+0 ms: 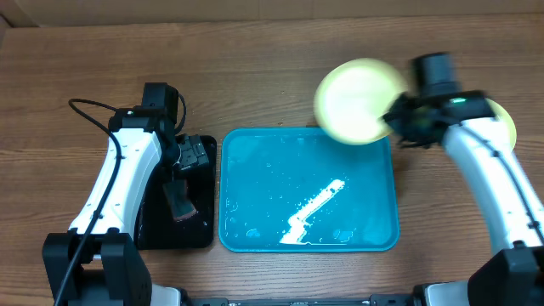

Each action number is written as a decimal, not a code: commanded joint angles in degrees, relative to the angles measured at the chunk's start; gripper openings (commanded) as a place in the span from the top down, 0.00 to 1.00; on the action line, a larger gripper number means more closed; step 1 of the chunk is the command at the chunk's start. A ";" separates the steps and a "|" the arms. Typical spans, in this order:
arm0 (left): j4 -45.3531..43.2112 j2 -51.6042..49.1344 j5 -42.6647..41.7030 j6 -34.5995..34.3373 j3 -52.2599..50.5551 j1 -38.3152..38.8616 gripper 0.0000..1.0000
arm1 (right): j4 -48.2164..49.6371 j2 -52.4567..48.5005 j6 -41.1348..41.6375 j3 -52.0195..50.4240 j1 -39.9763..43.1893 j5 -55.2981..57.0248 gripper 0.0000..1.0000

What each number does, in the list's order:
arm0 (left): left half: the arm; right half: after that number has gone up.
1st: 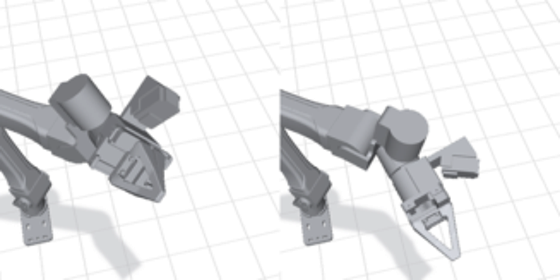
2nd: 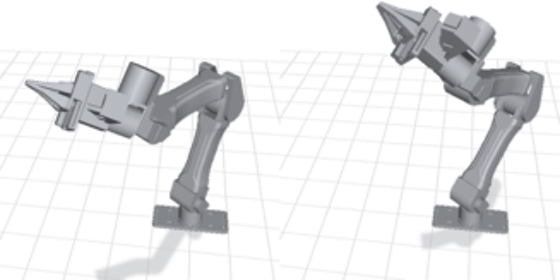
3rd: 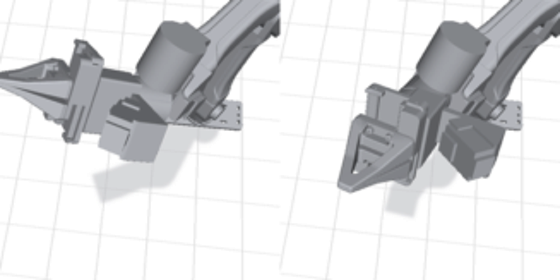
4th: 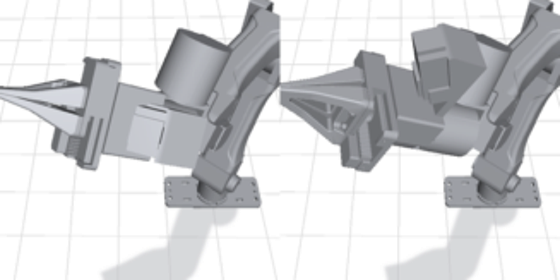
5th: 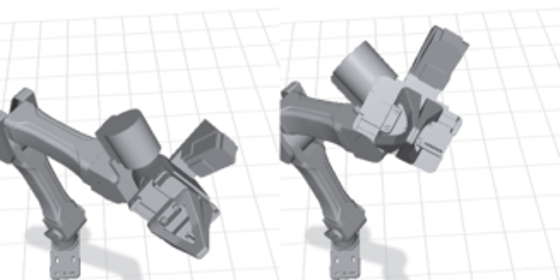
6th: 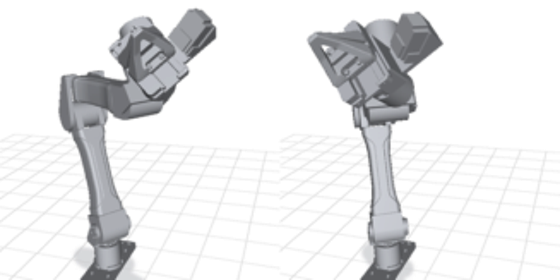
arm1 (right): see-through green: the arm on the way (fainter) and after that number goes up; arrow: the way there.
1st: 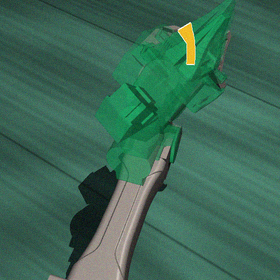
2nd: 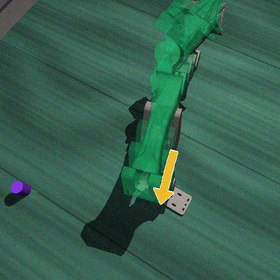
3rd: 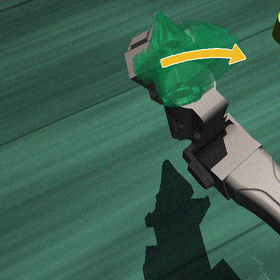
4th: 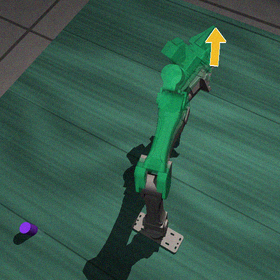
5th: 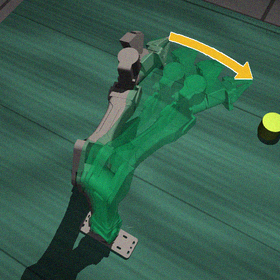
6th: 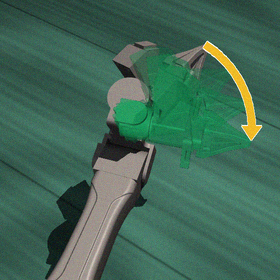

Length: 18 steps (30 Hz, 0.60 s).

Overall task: Clean dirty plates on tray and stack at the side
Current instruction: 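Lower the yellow plate onto the stacked plates with the right gripper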

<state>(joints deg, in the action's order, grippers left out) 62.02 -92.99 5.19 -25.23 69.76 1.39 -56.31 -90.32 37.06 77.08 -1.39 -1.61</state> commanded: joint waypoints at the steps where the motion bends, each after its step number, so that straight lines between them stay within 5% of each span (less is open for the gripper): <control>1: -0.11 1.62 0.74 1.05 1.14 -0.20 0.00 | 1.70 0.04 1.73 0.11 9.60 -6.67 0.96; 9: 0.22 1.62 0.81 1.49 1.14 -0.20 0.00 | 2.67 -8.66 0.39 0.13 27.80 -7.04 0.96; 18: 0.92 1.62 0.79 1.51 1.14 -0.20 0.00 | 5.42 -16.98 -0.17 0.11 34.45 -6.01 0.96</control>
<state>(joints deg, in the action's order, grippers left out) 62.59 -92.99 5.19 -24.86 69.76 1.39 -51.86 -107.63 37.21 77.06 32.75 -7.44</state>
